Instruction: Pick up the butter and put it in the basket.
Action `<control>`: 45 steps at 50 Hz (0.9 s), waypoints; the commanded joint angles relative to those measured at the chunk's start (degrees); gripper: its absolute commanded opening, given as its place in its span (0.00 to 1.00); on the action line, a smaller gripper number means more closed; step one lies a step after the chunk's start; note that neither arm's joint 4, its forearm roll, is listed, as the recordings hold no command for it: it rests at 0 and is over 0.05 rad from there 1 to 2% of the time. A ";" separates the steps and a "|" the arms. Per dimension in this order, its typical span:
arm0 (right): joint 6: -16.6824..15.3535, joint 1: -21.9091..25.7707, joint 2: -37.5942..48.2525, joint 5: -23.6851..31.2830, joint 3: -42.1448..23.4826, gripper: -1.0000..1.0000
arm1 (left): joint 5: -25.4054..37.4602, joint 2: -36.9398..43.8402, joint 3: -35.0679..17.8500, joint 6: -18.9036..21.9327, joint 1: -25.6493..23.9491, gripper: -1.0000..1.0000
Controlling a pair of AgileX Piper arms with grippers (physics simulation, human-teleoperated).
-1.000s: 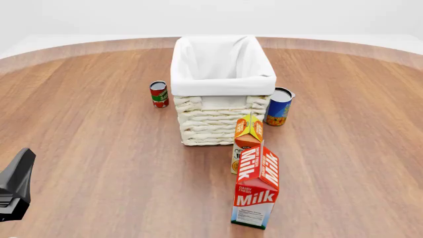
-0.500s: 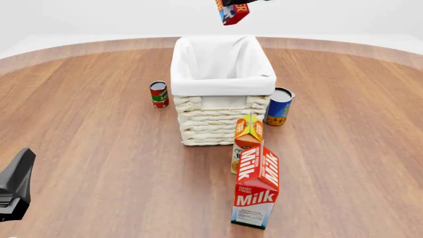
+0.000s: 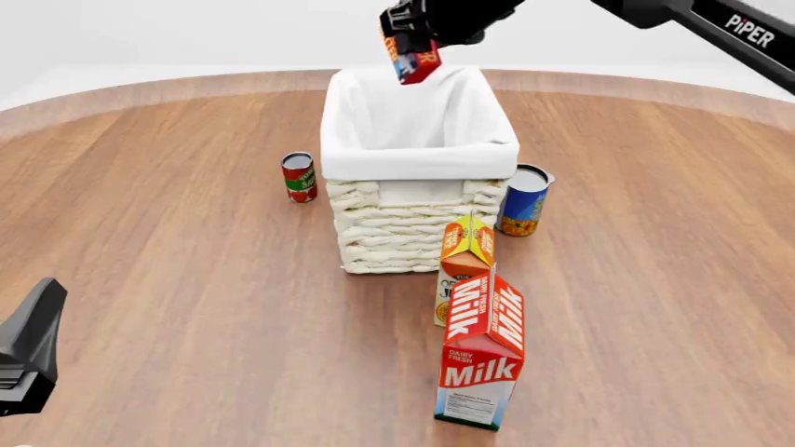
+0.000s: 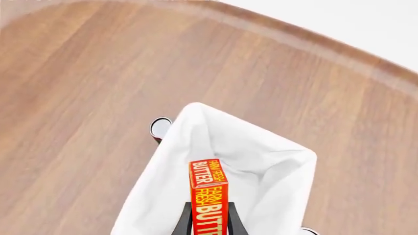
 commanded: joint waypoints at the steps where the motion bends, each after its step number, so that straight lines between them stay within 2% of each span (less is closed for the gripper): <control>1: 0.19 -0.77 1.96 -1.81 -0.65 0.00 | 0.00 0.00 0.00 0.00 0.00 1.00; 45: -2.37 -2.48 5.78 -7.76 4.00 0.00 | 0.00 0.00 0.00 0.00 0.00 1.00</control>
